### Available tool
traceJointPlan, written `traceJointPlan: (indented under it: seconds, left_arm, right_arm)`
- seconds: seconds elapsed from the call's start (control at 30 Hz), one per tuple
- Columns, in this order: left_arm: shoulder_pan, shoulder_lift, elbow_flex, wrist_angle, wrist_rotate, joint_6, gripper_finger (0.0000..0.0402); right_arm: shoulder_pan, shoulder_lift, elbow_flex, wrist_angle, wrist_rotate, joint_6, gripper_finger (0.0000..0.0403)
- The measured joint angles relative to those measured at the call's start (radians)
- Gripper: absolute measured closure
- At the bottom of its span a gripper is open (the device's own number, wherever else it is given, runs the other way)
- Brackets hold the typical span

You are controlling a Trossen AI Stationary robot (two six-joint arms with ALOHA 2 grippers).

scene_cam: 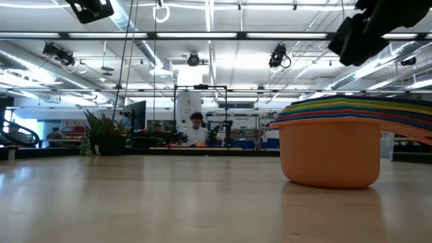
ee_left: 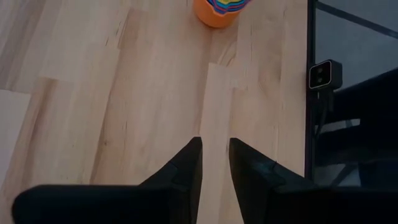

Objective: Nest measuring cups in basket
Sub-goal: Put the stacked measuring cups into the bin

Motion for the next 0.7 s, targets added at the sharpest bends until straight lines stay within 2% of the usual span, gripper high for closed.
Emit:
traceJointPlan:
  seconds: [0.2, 0.4, 0.53, 0.7]
  left_arm:
    - [0.000, 0.000, 0.000, 0.011, 0.000, 0.000, 0.0315]
    - [0.000, 0.000, 0.000, 0.052, 0.000, 0.000, 0.0315]
    - [0.000, 0.000, 0.000, 0.089, 0.000, 0.000, 0.0315]
    - [0.000, 0.000, 0.000, 0.139, 0.000, 0.000, 0.0315]
  right_arm:
    - [0.088, 0.125, 0.186, -0.234, 0.147, 0.100, 0.0210]
    - [0.134, 0.340, 0.428, -0.553, 0.229, 0.196, 0.0209]
    - [0.155, 0.466, 0.537, -0.666, 0.259, 0.289, 0.0210]
    - [0.176, 0.557, 0.607, -0.675, 0.222, 0.370, 0.0209]
